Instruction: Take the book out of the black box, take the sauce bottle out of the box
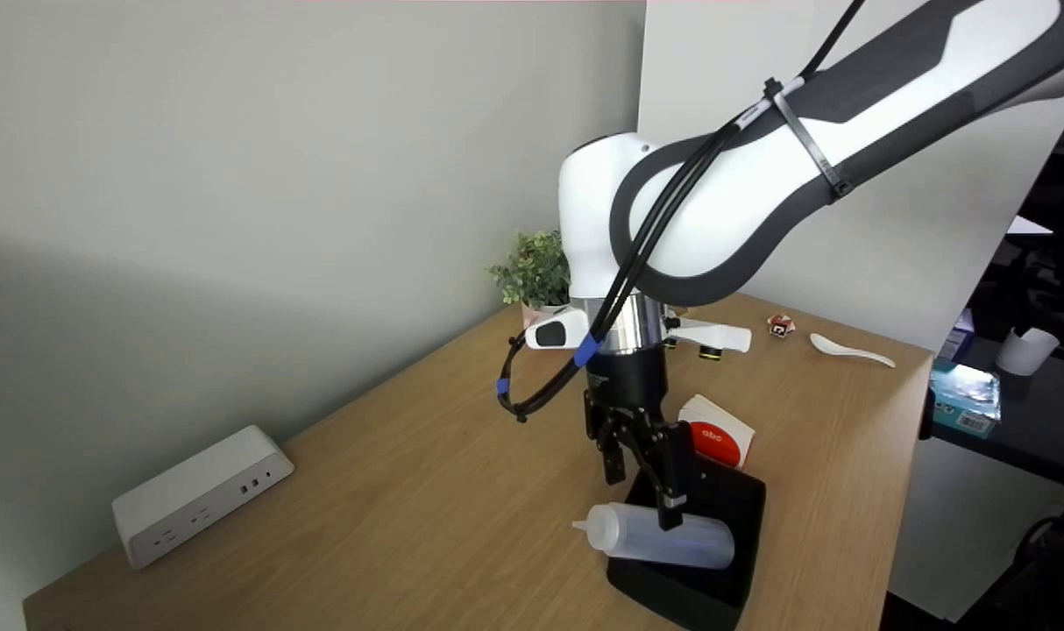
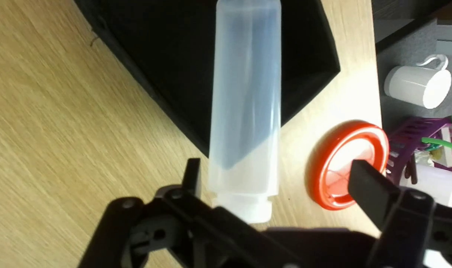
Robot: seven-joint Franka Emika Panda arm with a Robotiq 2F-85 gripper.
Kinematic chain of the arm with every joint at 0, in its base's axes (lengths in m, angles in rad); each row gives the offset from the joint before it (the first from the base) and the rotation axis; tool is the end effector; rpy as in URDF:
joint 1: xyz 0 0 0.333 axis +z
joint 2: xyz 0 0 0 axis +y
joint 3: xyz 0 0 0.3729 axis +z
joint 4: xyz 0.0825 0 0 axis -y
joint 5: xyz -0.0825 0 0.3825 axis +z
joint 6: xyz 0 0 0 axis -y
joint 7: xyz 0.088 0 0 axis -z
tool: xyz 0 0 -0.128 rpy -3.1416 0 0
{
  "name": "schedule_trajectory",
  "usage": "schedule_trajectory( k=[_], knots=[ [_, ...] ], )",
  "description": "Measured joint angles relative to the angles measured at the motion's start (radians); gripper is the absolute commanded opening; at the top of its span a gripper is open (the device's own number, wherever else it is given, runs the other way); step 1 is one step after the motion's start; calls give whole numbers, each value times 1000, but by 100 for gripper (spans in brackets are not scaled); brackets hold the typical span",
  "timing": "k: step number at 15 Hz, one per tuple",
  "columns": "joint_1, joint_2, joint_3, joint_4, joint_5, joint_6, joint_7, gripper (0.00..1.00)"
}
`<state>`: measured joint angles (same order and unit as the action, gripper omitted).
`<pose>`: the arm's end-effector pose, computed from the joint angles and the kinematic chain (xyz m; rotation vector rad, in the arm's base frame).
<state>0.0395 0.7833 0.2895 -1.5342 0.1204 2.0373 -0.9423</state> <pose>0.6807 0.2071 0.2123 -2.3183 -1.4988 0.2051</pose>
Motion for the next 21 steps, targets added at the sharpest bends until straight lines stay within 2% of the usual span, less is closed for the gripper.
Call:
schedule_trajectory(
  k=[3,21],
  knots=[
    [0,14,0,5,17,-1,-33,100],
    [14,43,0,19,17,16,-33,100]
  ],
)
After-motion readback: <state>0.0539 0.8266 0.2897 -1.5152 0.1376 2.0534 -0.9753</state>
